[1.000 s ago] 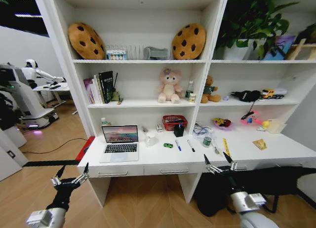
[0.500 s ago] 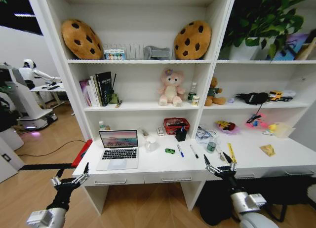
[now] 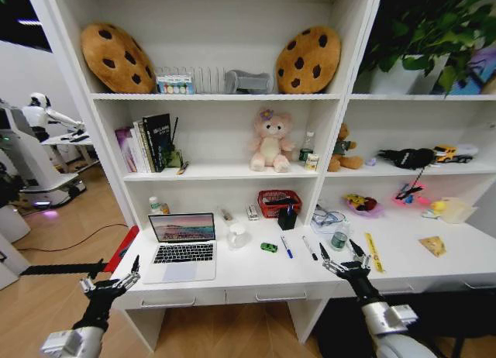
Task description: Organize the objects on the table.
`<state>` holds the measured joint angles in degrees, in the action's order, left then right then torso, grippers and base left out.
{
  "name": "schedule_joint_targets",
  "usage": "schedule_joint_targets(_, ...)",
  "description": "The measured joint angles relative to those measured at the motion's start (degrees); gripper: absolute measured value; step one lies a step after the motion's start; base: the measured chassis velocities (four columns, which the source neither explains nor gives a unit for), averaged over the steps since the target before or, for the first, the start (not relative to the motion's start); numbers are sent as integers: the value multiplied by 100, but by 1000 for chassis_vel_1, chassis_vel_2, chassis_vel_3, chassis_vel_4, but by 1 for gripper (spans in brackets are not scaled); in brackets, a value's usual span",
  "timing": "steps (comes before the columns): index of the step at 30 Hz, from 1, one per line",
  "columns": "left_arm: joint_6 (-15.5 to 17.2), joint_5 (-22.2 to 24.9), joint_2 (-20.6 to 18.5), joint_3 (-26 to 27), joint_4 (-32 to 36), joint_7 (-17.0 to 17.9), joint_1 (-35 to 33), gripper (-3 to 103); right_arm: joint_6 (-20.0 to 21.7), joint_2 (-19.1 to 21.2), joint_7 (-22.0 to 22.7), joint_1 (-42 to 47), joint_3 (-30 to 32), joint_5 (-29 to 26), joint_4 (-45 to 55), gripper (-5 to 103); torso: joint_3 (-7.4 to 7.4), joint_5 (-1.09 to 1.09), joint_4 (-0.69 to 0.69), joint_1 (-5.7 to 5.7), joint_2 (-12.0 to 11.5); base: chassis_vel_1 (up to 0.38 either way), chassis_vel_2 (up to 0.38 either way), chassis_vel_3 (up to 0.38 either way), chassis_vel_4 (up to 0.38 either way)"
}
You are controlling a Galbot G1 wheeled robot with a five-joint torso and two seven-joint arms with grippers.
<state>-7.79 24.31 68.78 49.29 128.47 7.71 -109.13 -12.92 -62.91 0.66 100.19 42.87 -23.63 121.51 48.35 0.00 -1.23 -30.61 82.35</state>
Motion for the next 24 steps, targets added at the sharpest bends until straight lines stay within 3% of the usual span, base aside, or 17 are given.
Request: schedule_joint_targets(24,-10,-8,-5,-2,34,10,-10,100,0,-3,-5,-6,-22,34,-15,100,0,0,-1,0,0,-114,115,112,-118)
